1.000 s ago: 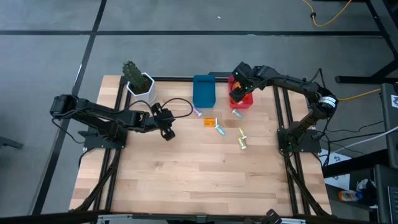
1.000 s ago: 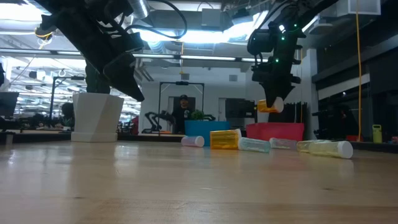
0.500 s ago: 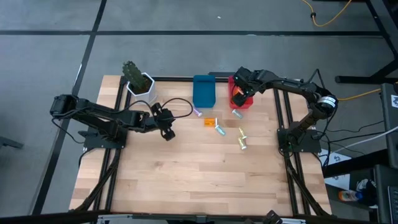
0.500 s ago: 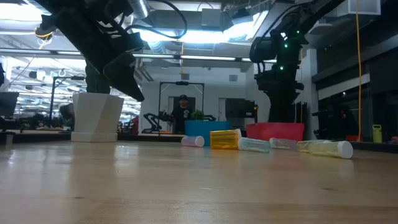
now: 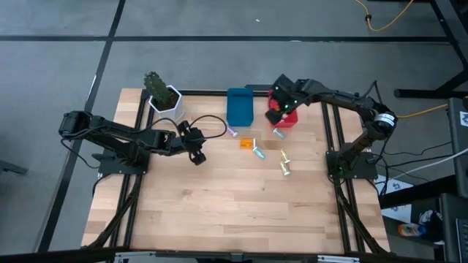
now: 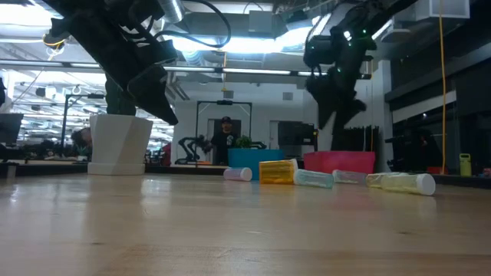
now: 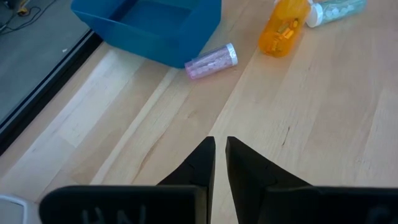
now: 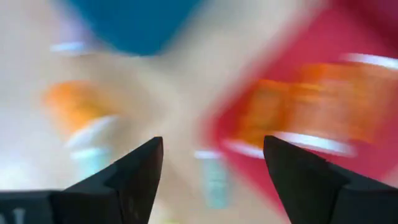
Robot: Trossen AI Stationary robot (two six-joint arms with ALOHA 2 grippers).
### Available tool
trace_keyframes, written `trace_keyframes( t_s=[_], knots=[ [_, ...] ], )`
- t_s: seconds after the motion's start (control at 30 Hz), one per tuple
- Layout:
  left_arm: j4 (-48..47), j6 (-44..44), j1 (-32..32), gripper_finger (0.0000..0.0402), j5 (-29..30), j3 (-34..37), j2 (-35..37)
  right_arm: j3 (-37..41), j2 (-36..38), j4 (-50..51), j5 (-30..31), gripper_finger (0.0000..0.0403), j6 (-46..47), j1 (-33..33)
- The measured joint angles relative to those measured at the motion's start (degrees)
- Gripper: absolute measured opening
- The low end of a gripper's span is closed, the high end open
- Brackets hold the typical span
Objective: Pick and place medicine bottles into bin by pill shape (circle, oval)
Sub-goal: Put the large orange pill bottle into the red bin
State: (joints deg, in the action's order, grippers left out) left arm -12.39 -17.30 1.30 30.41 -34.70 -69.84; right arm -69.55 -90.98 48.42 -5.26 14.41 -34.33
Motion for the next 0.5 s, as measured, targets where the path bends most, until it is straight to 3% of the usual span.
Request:
trace_keyframes(
  t_s=[0.1,0.3,0.5],
  knots=[
    [0.0,0.4,0.0,0.0035,0.0,0.0,0.0,0.8,0.0,-4.1,-5.2,0.0278,-1.7,4.2],
    [-0.3,0.4,0.2,0.0035,0.0,0.0,0.0,4.8,0.0,-15.5,-4.9,0.0277,-5.7,12.6],
    [-0.6,0.4,0.4,0.0035,0.0,0.0,0.0,11.7,0.0,-32.2,-5.0,0.0277,-18.2,18.1]
  ],
)
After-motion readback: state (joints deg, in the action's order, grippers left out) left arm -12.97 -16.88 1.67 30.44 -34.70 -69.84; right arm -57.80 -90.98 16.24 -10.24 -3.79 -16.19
